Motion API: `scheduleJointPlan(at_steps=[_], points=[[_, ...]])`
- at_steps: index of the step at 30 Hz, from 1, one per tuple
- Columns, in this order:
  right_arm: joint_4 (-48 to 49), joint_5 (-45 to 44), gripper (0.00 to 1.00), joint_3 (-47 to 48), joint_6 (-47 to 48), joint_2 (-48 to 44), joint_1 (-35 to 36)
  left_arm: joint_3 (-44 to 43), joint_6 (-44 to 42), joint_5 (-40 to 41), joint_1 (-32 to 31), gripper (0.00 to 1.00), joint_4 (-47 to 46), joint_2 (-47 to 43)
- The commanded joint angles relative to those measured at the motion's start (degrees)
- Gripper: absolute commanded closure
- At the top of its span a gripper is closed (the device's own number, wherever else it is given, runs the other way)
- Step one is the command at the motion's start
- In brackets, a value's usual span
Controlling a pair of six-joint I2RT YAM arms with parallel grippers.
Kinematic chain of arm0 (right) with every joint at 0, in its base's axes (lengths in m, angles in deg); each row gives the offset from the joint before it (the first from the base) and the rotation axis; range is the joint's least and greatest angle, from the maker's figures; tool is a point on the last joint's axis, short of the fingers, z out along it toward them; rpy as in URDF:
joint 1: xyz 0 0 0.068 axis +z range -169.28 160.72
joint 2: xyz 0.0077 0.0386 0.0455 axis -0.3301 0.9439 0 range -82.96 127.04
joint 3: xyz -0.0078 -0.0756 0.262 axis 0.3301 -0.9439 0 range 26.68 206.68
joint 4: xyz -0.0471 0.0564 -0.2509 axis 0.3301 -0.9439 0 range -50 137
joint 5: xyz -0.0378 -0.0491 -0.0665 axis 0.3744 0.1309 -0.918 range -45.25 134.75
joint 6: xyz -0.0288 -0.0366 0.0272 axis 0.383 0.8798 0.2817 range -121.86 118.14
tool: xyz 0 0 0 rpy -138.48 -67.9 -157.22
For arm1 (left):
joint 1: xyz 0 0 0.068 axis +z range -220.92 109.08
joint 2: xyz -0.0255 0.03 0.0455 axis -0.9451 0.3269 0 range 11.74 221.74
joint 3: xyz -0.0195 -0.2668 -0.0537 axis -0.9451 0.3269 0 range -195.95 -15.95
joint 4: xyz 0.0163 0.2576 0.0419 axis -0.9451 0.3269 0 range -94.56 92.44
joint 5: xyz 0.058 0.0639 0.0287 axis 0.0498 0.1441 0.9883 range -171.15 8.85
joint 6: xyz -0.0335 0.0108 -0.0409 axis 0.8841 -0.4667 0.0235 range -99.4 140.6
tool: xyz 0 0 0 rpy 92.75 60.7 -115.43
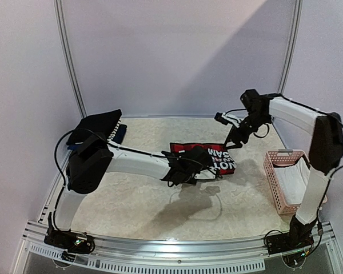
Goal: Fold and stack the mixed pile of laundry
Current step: Turn over the square-folded shirt at the center of the board.
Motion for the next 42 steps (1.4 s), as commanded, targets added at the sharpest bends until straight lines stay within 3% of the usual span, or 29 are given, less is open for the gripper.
scheduleJointPlan(at_steps=[1,7,10,15,23,28,31,35,42], points=[[-1.8,3.9,0.37,-9.8,8.0,-14.5,-0.4,-5.7,10.5,-12.1,-0.4,0.96,20.5,-6.5],[-0.7,6.1,0.33,-22.1,16.9,-25.7,-0.5,-9.2,17.4,-23.9,0.7,0.98,30.5,-11.0],[-2.4,9.2,0.26,-24.4,20.0,-28.3,-0.4,-13.6,20.2,-30.1,2.0,0.98,37.1,-11.2],[-2.8,12.8,0.11,-25.3,21.1,-30.8,0.1,-19.1,22.9,-39.0,4.3,1.00,44.0,-10.8],[-1.5,11.2,0.02,-25.3,19.3,-29.1,3.0,-23.7,25.7,-45.4,7.5,1.00,47.8,-9.7],[0.1,12.0,0.03,-22.1,15.2,-31.0,1.9,-29.2,37.6,-56.3,13.4,1.00,48.0,-7.2],[1.4,12.3,0.02,-20.3,11.6,-32.0,0.9,-29.0,47.5,-63.8,17.5,1.00,41.8,-7.3],[2.5,10.9,0.02,-19.7,9.3,-33.0,0.2,-24.0,61.0,-66.4,22.0,1.00,30.6,-8.3],[3.5,9.2,0.02,-20.5,7.2,-34.0,-1.2,-5.3,95.1,-74.6,29.1,1.00,-5.3,-8.5]])
